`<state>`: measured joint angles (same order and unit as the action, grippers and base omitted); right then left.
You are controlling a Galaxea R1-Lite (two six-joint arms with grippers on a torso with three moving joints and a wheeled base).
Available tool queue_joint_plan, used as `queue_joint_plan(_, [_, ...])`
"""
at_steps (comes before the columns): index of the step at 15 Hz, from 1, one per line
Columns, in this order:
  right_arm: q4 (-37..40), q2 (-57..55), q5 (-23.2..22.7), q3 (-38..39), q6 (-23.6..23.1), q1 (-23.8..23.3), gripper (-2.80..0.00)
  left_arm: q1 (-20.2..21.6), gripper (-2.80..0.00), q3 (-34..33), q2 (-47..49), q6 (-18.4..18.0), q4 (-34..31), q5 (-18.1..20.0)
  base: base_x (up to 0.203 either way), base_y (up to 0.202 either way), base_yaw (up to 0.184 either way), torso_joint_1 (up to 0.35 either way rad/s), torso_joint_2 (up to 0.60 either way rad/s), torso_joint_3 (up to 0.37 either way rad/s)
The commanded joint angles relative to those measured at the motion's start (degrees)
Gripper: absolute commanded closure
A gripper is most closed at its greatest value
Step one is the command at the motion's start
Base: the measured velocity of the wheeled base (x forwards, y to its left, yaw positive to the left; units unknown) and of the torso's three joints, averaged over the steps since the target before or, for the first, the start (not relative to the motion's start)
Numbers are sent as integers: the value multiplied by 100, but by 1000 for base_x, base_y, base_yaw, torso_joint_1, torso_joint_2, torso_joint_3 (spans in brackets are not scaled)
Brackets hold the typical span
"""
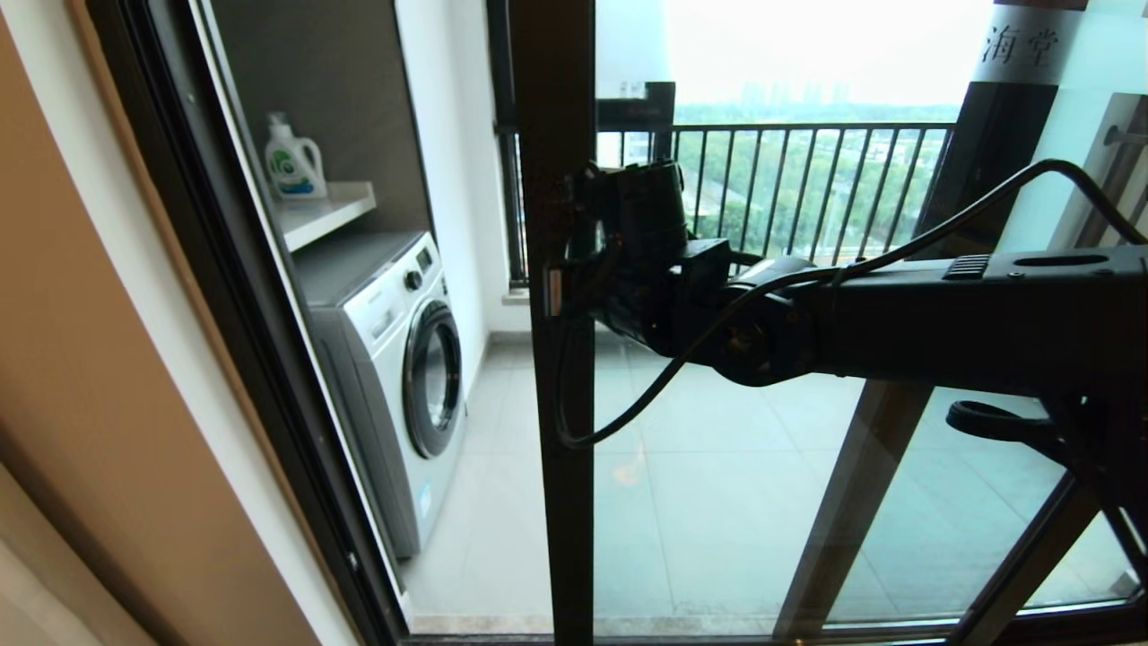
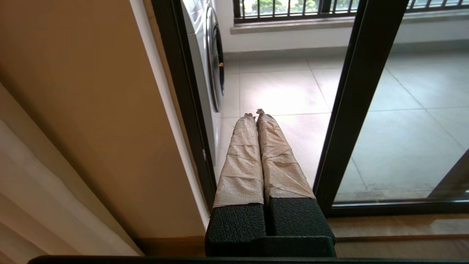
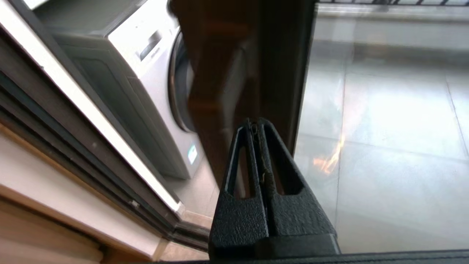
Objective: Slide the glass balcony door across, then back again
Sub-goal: Open the slid door
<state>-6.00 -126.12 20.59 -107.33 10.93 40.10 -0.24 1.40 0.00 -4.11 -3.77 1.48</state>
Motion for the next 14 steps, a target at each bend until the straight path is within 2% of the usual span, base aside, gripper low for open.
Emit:
queue_joint_plan(1, [19,44,-46,18,5,16,0,3,0,0,9,-2,-1,1,0,0,0,0,0,0])
queue_joint_plan(6, [-243,330,-96,64,111,155,0,6,0,0,9,-2,-1,1,0,0,0,0,0,0])
queue_joint_plan(10, [-256,633,-105,106,76,753,0,-1,0,0,9,-2,-1,1,0,0,0,0,0,0])
queue_joint_plan(14, [-229,-124,-121,-467,-81,784,0,-2,0,0,9,-2,-1,1,0,0,0,0,0,0])
